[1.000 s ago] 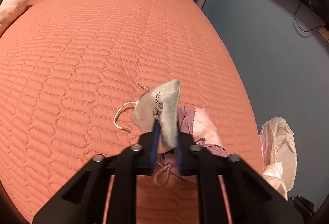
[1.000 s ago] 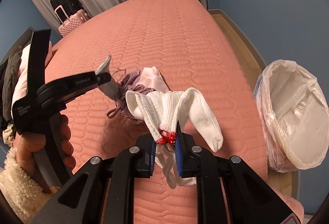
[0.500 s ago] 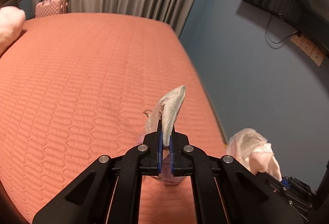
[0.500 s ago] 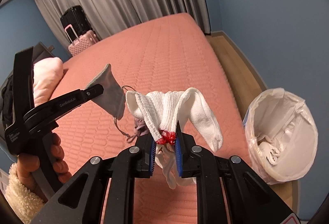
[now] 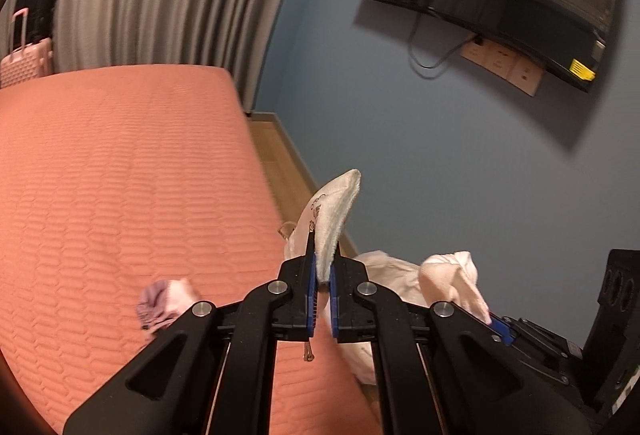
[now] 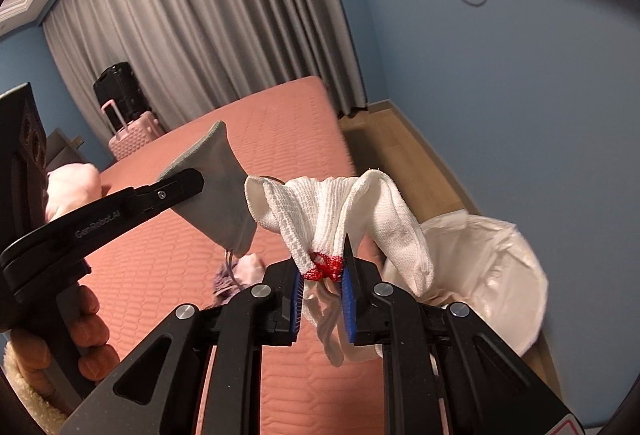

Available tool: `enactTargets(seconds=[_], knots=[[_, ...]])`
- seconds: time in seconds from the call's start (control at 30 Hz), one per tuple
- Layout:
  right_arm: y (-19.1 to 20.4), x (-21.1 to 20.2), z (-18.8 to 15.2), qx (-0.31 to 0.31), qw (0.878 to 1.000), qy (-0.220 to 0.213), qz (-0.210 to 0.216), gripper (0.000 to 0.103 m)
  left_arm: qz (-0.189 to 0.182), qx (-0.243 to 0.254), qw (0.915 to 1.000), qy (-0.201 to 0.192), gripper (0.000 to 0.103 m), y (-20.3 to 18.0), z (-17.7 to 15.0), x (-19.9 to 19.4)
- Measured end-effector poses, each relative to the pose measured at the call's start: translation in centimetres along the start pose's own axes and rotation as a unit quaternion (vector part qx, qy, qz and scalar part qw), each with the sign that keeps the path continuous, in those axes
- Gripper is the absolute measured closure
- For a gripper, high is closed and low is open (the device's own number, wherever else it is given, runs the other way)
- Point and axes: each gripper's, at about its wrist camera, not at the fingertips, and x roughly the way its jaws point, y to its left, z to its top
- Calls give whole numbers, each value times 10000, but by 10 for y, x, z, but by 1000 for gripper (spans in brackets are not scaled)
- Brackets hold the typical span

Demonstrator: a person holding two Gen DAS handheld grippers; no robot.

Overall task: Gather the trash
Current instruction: 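Carry the white pouch and white socks over the wastebasket with both tools, then open both tools over the wastebasket to drop pouch and socks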

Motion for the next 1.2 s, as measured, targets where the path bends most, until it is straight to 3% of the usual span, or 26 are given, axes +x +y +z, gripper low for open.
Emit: enactTargets(seconds=[0.4,0.47,0.53,0.63,0.83,0.93,1.0,1.2], knots=[[-88,-22,8,447,9975,-176,-513,87,-793,469,9948,433,97,-82,-2,47],[-97,-20,10,502,9970,-164,-560,87,-887,499,9929,614,88,-90,-3,58],[-105,-19,11,535,9966,-150,-613,86,-805,512,9933,649,51,-97,-4,62],[-111,-16,11,599,9961,-129,-629,84,-669,562,9955,364,36,-106,-6,59],[-116,-9,12,683,9956,-108,-638,81,-415,652,9966,290,35,-103,-6,58],[-112,-5,15,648,9957,-143,-641,73,-314,571,9975,261,35,-95,-7,56],[-106,-5,13,616,9959,-165,-647,60,-242,542,9980,239,35,-91,-8,54],[-96,2,19,570,9963,-169,-626,56,-80,538,9983,186,35,-83,-10,50]])
